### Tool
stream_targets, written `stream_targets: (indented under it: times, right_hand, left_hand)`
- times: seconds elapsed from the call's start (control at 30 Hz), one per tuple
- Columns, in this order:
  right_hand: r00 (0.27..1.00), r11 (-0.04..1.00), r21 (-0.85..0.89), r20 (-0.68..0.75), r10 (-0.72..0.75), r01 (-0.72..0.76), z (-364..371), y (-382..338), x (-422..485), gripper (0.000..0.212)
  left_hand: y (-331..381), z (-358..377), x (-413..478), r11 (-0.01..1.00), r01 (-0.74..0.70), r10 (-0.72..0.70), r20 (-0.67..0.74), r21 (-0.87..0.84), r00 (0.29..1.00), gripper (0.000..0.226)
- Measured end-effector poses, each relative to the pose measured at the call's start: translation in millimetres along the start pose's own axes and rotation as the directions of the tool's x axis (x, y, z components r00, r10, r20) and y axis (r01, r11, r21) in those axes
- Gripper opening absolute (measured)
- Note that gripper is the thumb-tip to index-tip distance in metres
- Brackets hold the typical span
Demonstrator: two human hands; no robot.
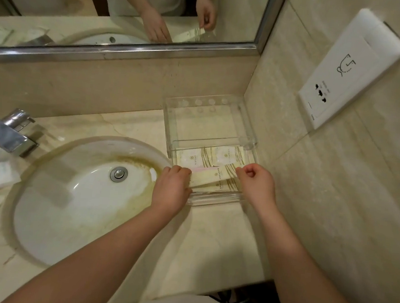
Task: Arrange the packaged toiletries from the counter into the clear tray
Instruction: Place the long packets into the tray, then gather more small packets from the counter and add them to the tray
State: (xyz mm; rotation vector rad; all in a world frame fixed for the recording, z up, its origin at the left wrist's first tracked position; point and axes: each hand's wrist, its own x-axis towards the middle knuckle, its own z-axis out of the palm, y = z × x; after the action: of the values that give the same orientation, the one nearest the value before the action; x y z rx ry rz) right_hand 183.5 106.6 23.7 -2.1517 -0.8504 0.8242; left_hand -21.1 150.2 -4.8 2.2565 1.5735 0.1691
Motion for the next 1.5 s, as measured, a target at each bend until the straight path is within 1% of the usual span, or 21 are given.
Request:
stream_targets:
  times: [0.07, 0.1, 0.2, 0.3, 0.37, 0.47, 0.53, 0.6, 0.63, 0.7, 0.77, 0.83, 0.9, 0.97, 1.07, 1.17, 1.3, 1.4, 1.5]
  right_hand:
    - [1.000, 0.999, 0.032, 0.021, 0.011, -0.012, -3, -3, 2, 0.023]
    - [0.999, 1.000, 0.004, 0.029, 0.029, -0.029, -4, -2, 3, 0.023]
    - [0.995, 0.978, -0.192, 0.056, 0.088, -0.076, -5, 10, 6, 0.019]
    - [0.991, 0.918, -0.387, 0.061, 0.120, -0.087, -2, 17, 5, 0.017]
    - [0.992, 0.878, -0.472, 0.050, 0.116, -0.079, -1, 16, 3, 0.014]
    - [0.999, 0.846, -0.532, 0.004, 0.049, -0.039, 0, 15, 1, 0.010]
    - [1.000, 0.842, -0.538, 0.002, -0.026, 0.023, 3, 18, 0, 0.017]
    - [0.994, 0.840, -0.532, 0.027, -0.108, 0.106, 10, 21, -2, 0.029]
    - [0.988, 0.823, -0.548, 0.048, -0.147, 0.149, 14, 22, -3, 0.034]
    - [0.974, 0.762, -0.610, 0.090, -0.206, 0.218, 21, 21, -7, 0.037]
    - [0.966, 0.719, -0.652, 0.088, -0.244, 0.241, 26, 16, -11, 0.037]
    - [0.959, 0.712, -0.657, 0.059, -0.278, 0.247, 31, 9, -19, 0.037]
    - [0.943, 0.729, -0.619, 0.055, -0.329, 0.291, 40, -1, -32, 0.036]
    - [0.910, 0.744, -0.534, 0.138, -0.390, 0.400, 61, -21, -52, 0.034]
    - [0.832, 0.722, -0.417, 0.326, -0.448, 0.552, 109, -50, -88, 0.033]
    - [0.739, 0.698, -0.310, 0.483, -0.470, 0.646, 173, -76, -131, 0.034]
    - [0.638, 0.660, -0.252, 0.630, -0.443, 0.707, 258, -105, -191, 0.034]
    - [0.593, 0.677, -0.228, 0.714, -0.373, 0.700, 317, -124, -239, 0.031]
    - [0.537, 0.648, -0.223, 0.773, -0.338, 0.728, 371, -140, -279, 0.041]
  left_hand:
    - [-2, -2, 1, 1.000, 0.007, -0.007, -0.007, 0.011, 1.000, 0.041]
    - [-3, -3, 1, 1.000, 0.009, -0.009, -0.008, 0.016, 1.000, 0.042]
    - [-4, -4, 1, 0.999, -0.004, 0.004, 0.006, 0.040, 1.000, 0.040]
    - [-4, -2, -1, 0.997, -0.034, 0.032, 0.022, 0.071, 0.999, 0.037]
    - [-3, -1, -3, 0.995, -0.055, 0.054, 0.017, 0.084, 0.998, 0.034]
    - [-2, 0, -4, 0.992, -0.076, 0.075, 0.016, 0.101, 0.997, 0.025]
    - [-2, 0, -5, 0.992, -0.071, 0.069, 0.023, 0.105, 0.997, 0.020]
    - [-1, 1, -6, 0.991, -0.070, 0.067, 0.028, 0.116, 0.997, 0.023]
    - [-1, 1, -6, 0.989, -0.076, 0.072, 0.030, 0.126, 0.997, 0.026]
    - [-1, 0, -8, 0.988, -0.088, 0.084, 0.037, 0.127, 0.996, 0.032]
    - [-2, -3, -11, 0.992, -0.086, 0.083, 0.034, 0.089, 0.996, 0.040]
    - [-5, -9, -16, 0.997, -0.069, 0.068, 0.022, 0.044, 0.997, 0.043]
    - [-11, -15, -25, 1.000, -0.025, 0.025, 0.011, -0.019, 1.000, 0.043]
    - [-30, -24, -43, 0.996, 0.042, -0.044, -0.027, -0.080, 0.999, 0.043]
    - [-72, -37, -81, 0.978, 0.140, -0.156, -0.091, -0.157, 0.984, 0.040]
    - [-135, -52, -129, 0.941, 0.241, -0.278, -0.137, -0.240, 0.951, 0.036]
    - [-228, -74, -194, 0.862, 0.375, -0.449, -0.170, -0.342, 0.877, 0.030]
    - [-298, -95, -239, 0.766, 0.481, -0.602, -0.211, -0.427, 0.770, 0.027]
    - [-367, -113, -264, 0.668, 0.551, -0.721, -0.251, -0.500, 0.646, 0.025]
